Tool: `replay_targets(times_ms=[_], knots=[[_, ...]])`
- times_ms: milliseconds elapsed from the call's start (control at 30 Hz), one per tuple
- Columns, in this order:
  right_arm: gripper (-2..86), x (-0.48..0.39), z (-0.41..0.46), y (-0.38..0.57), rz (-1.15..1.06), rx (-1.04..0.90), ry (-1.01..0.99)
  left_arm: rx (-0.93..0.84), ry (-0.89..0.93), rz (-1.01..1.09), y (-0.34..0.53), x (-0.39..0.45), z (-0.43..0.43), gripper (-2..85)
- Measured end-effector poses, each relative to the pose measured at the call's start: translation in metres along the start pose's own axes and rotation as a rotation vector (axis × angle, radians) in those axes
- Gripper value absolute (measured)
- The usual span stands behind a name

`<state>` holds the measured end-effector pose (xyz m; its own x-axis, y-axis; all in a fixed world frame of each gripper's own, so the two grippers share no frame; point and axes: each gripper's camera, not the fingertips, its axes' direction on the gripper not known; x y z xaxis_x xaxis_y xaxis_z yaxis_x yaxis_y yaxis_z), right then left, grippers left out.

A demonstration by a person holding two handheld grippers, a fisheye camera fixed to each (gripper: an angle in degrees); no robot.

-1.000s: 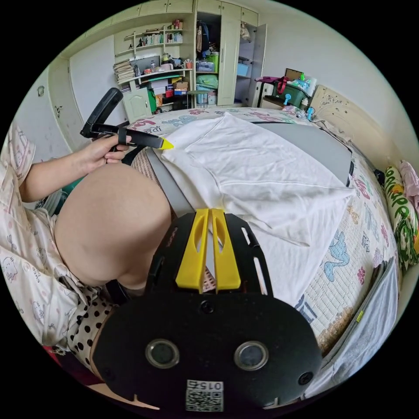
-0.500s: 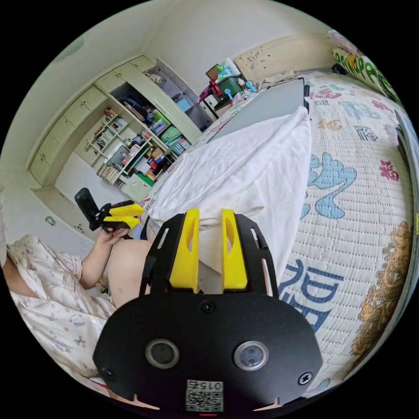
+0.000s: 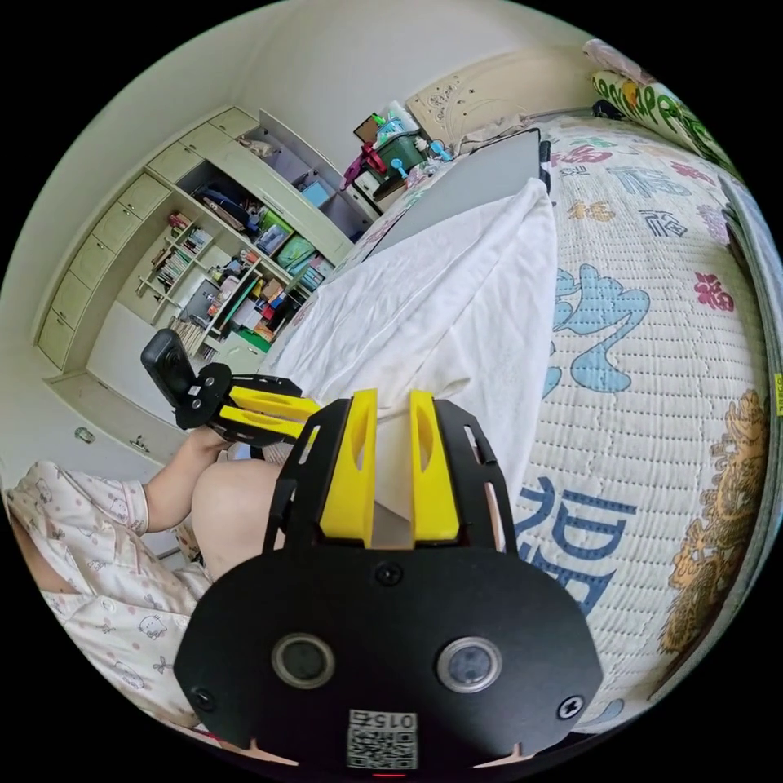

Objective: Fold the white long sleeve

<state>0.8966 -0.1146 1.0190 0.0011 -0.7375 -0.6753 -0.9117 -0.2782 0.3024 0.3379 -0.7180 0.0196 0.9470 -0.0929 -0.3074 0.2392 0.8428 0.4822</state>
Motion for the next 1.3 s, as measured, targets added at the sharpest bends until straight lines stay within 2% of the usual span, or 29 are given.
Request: replay_targets(times_ms=[167, 400, 567, 633, 800, 967, 1133, 1233, 1300], knots=[[0.7, 0.004, 0.004, -0.009, 0.010, 0.016, -0.048, 0.019, 0.000, -0.011, 0.000, 0.006, 0.000, 1.3], [-0.6, 0.010, -0.009, 0.002, -0.009, 0.067, -0.048, 0.096, 0.003, 0.005, 0.018, 0.012, -0.022, 0.2], [-0.6, 0.006, 0.009, 0.017, -0.102, -0.066, 0.152, 0.039, 0.011, 0.056, 0.031, 0.010, -0.010, -0.1], [-0.6, 0.009, 0.023, 0.027, -0.119, -0.105, 0.304, -0.023, 0.012, 0.066, 0.042, 0.003, 0.006, -0.1], [0.3, 0.022, 0.010, 0.059, -0.133, -0.005, 0.242, 0.033, 0.050, 0.007, 0.084, -0.024, -0.004, 1.4], [6.9, 0.034, 0.003, 0.101, -0.179, 0.090, 0.021, 0.089, 0.126, -0.012, 0.138, -0.049, -0.031, 4.8], [7.6, 0.007, 0.003, 0.132, -0.341, 0.130, -0.037, 0.294, 0.166, -0.163, 0.248, -0.100, -0.109, 5.2], [7.7, -0.035, 0.028, 0.134, -0.460, 0.054, -0.127, 0.469, -0.030, -0.474, 0.371, -0.172, -0.182, 5.6], [7.9, -0.071, 0.057, 0.137, -0.554, -0.016, -0.160, 0.492, -0.095, -0.676, 0.433, -0.215, -0.206, 6.7]])
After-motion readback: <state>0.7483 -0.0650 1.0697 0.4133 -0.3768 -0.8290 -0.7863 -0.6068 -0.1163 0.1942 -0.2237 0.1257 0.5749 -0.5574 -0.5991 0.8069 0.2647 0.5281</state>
